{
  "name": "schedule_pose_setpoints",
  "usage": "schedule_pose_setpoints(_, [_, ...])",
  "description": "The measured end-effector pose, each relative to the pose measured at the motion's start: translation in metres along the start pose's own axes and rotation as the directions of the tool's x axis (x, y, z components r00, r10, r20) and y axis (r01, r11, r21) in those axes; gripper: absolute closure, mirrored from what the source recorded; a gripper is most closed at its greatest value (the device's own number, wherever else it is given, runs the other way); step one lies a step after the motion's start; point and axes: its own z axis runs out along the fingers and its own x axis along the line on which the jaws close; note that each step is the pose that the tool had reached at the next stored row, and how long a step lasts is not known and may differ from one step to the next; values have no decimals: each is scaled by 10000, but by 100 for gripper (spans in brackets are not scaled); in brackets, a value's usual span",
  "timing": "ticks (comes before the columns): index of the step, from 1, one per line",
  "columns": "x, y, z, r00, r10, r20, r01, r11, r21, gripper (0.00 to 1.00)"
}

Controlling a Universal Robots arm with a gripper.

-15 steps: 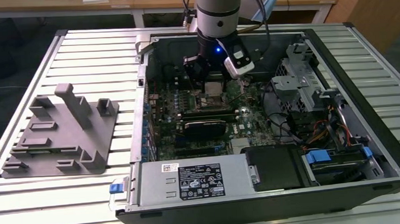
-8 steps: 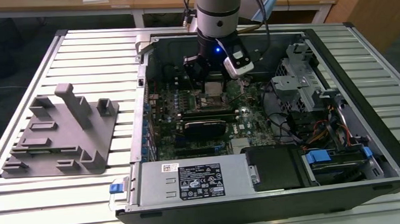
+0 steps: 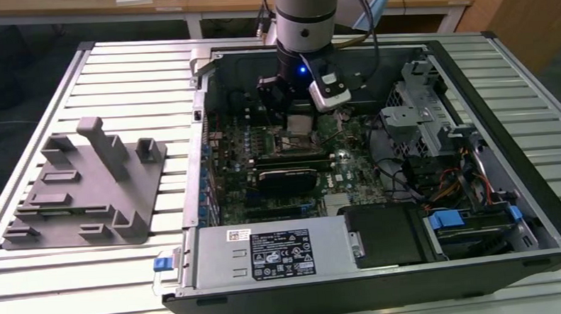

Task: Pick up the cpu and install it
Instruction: 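Place the cpu into insertion slot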

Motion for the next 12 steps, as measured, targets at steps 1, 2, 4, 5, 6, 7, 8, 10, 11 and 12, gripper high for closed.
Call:
schedule_pose_setpoints(1, [0,0,0,9999,137,6,-137,9999,5,45])
schedule_pose_setpoints(2, [0,0,0,9996,272,12,-272,9996,10,45])
schedule_pose_setpoints(4, [0,0,0,9984,557,24,-557,9984,19,45])
schedule_pose_setpoints(5, [0,0,0,9974,722,32,-722,9974,23,45])
schedule_pose_setpoints(6, [0,0,0,9962,867,38,-868,9962,28,45])
schedule_pose_setpoints(7, [0,0,0,9949,1008,45,-1009,9949,32,45])
schedule_pose_setpoints(8, [0,0,0,9934,1149,51,-1149,9934,37,45])
schedule_pose_setpoints(10, [0,0,0,9898,1426,64,-1426,9898,44,45])
schedule_pose_setpoints(11, [0,0,0,9877,1565,71,-1565,9877,49,45])
schedule_pose_setpoints(12, [0,0,0,9851,1720,78,-1720,9851,52,45])
